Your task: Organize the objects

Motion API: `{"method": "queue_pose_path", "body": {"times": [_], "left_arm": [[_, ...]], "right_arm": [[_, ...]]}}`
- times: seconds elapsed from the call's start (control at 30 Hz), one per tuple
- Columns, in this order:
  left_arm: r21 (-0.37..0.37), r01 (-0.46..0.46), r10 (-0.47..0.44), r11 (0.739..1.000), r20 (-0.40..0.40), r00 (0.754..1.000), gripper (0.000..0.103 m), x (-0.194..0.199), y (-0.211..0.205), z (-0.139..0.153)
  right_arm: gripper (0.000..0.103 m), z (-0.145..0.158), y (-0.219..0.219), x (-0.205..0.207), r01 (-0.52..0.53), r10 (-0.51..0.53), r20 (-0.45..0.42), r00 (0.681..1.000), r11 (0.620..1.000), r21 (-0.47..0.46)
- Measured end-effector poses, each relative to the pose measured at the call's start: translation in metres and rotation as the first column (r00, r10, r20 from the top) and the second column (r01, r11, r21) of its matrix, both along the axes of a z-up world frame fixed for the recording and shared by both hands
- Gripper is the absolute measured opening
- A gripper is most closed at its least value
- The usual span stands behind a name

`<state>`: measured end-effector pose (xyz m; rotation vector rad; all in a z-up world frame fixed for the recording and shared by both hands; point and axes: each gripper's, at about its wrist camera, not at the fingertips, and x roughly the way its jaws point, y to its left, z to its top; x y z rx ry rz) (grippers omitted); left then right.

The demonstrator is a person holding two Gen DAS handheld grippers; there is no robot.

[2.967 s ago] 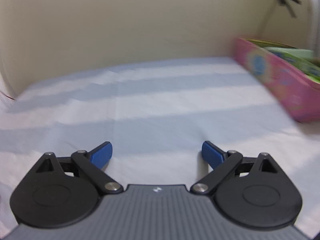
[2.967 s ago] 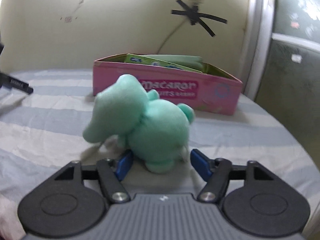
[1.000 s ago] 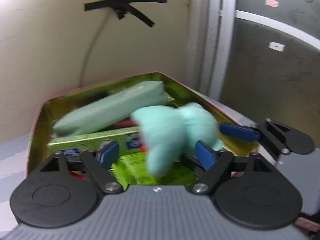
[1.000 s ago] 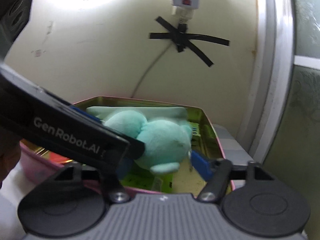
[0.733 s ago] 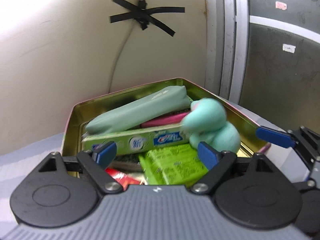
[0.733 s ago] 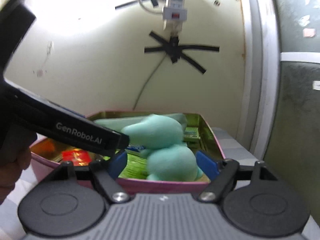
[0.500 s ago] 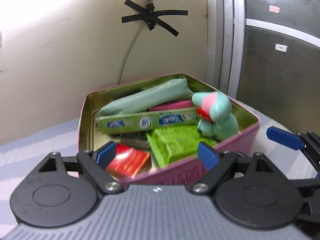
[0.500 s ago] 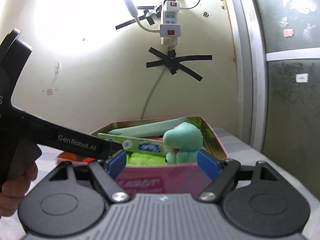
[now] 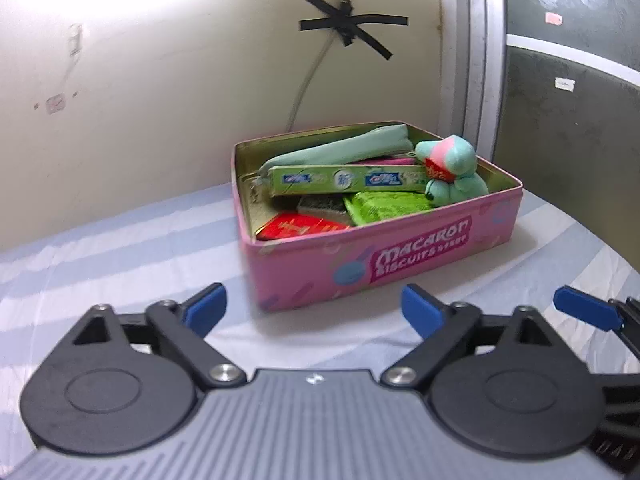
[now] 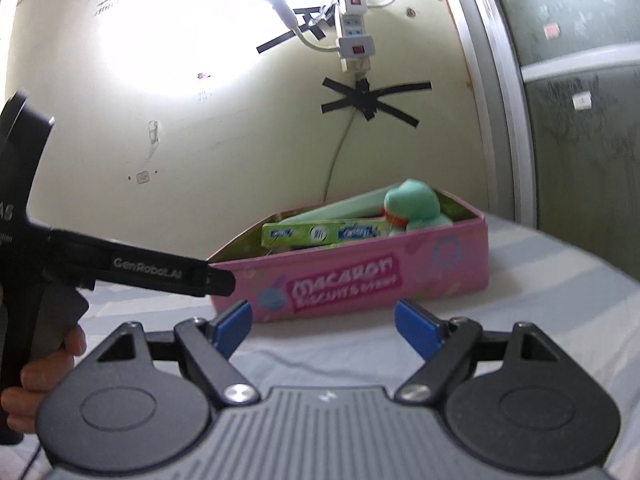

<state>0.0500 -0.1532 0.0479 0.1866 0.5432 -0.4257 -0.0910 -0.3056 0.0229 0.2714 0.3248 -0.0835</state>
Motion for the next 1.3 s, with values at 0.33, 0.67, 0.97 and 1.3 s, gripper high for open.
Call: {"method": "queue_pose_path", "body": {"times": [0.33, 0.67, 0.97, 1.3], "left_arm": [[-0.008, -0.019, 0.019, 1.000, -0.014, 1.000, 0.099, -0.021, 0.022, -0.011], [-0.001, -0.031, 0.031, 1.000, -0.015, 0.999, 0.103, -0.034, 0.032, -0.014], [0.024, -0.048, 0.048, 0.999, -0.016, 0.999, 0.103, -0.034, 0.029, -0.019], [0.056, -0.065, 0.065, 0.996, 0.003, 0.998, 0.103, -0.036, 0.027, -0.024]], "right_arm": [[0.084, -0.003, 0.002, -0.022, 0.064, -0.061, -0.023, 0.998, 0.986, 0.157], [0.103, 0.010, 0.015, -0.033, 0.096, -0.098, 0.001, 0.995, 0.978, 0.184], [0.103, 0.010, 0.026, -0.035, 0.103, -0.104, 0.001, 0.995, 0.983, 0.150], [0.103, 0.008, 0.024, -0.037, 0.116, -0.120, 0.015, 0.993, 0.981, 0.154]]}}
